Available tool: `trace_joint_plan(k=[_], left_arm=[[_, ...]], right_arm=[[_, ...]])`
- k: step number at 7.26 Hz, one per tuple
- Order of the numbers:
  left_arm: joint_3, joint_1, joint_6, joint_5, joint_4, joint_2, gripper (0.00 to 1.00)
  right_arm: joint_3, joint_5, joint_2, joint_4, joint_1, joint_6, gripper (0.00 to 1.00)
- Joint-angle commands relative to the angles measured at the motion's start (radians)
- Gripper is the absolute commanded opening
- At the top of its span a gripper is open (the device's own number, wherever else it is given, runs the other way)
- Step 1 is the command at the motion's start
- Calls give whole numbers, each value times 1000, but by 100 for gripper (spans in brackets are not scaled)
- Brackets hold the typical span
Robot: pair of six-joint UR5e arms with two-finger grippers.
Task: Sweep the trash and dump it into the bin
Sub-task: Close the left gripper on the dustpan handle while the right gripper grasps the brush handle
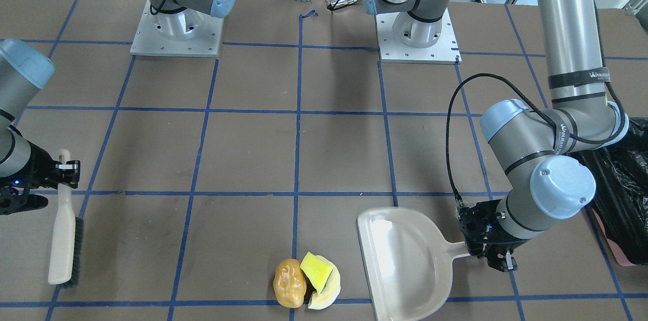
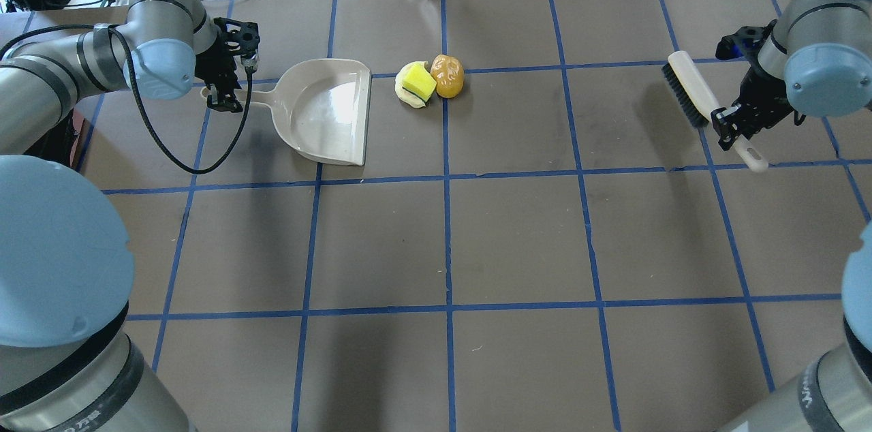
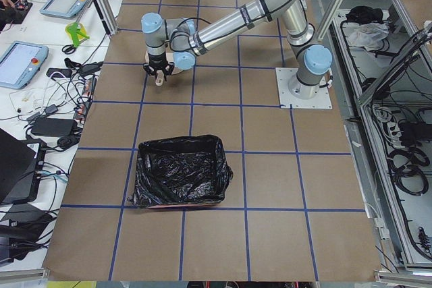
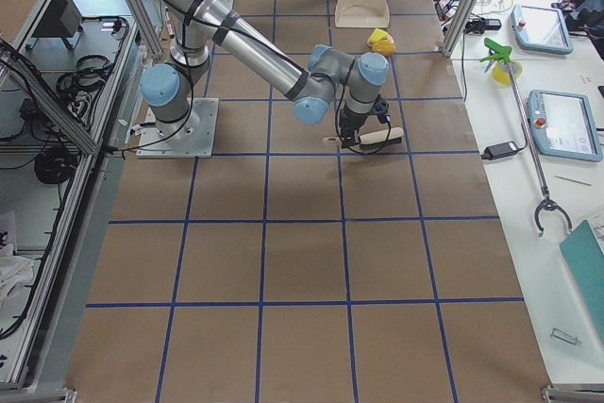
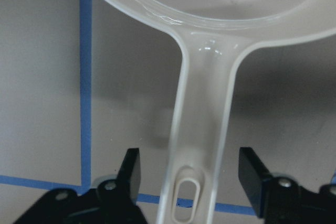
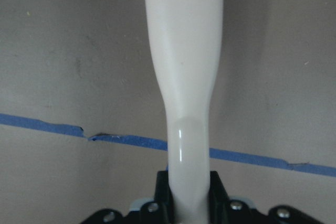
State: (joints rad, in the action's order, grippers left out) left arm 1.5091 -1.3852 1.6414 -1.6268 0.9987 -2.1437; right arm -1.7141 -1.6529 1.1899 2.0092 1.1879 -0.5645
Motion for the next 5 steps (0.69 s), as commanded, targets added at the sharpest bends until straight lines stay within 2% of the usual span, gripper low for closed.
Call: trace_joint_plan(k=[1, 4, 5], left_arm=[[-1, -5, -14, -8, 1, -1, 12], [-3, -23, -20, -36, 14, -1, 12], [-4, -34, -20, -54, 20, -1, 12]], right_arm=[[79, 76, 5, -75, 68, 134, 0], [85, 87, -3, -75, 255, 378, 0], [83, 123, -9, -72, 318, 450, 0]])
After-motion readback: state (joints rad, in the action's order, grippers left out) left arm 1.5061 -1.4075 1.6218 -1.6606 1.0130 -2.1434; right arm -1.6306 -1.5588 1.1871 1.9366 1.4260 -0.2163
